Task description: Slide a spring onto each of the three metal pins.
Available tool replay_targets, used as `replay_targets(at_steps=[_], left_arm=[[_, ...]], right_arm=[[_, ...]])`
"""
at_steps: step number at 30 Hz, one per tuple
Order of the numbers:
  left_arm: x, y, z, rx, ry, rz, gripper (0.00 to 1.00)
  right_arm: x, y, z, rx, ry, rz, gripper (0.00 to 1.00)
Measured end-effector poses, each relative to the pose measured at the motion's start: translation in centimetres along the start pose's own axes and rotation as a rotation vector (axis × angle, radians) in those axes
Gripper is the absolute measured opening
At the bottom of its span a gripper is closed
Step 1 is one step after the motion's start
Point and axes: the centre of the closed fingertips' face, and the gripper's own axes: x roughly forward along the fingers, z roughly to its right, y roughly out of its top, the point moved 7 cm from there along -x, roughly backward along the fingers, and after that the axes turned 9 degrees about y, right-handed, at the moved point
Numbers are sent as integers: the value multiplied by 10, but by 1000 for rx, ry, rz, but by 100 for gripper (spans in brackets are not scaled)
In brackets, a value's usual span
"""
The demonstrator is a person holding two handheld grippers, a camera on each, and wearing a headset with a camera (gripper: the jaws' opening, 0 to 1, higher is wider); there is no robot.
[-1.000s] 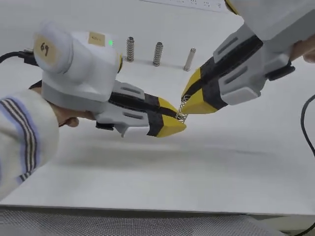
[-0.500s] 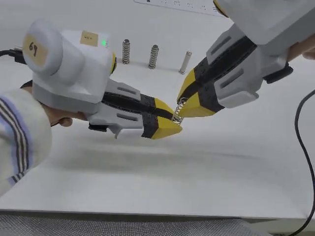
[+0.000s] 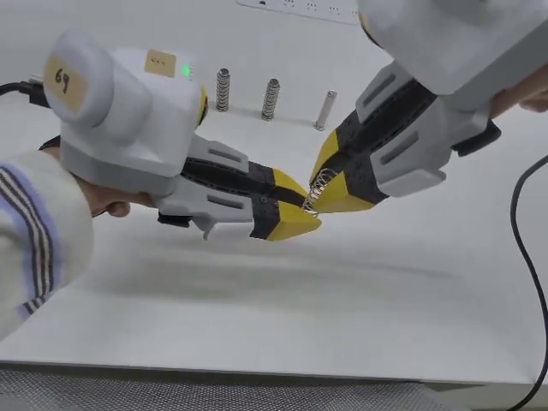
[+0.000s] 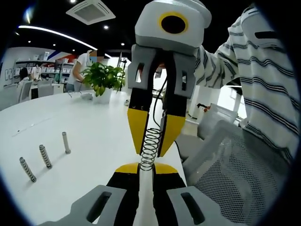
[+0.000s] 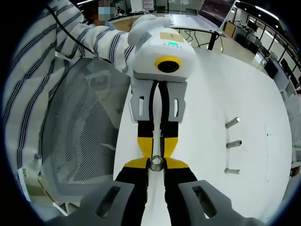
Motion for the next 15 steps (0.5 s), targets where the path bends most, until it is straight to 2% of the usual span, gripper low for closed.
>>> replay_targets(at_steps=[10, 15], left_arm=[[0, 0, -1, 4, 9, -7, 1], [-1, 2, -1, -6, 8, 0, 1]], right_arm=[[4, -2, 3, -5, -1, -19, 9], [6, -2, 5, -16, -3, -11, 9]])
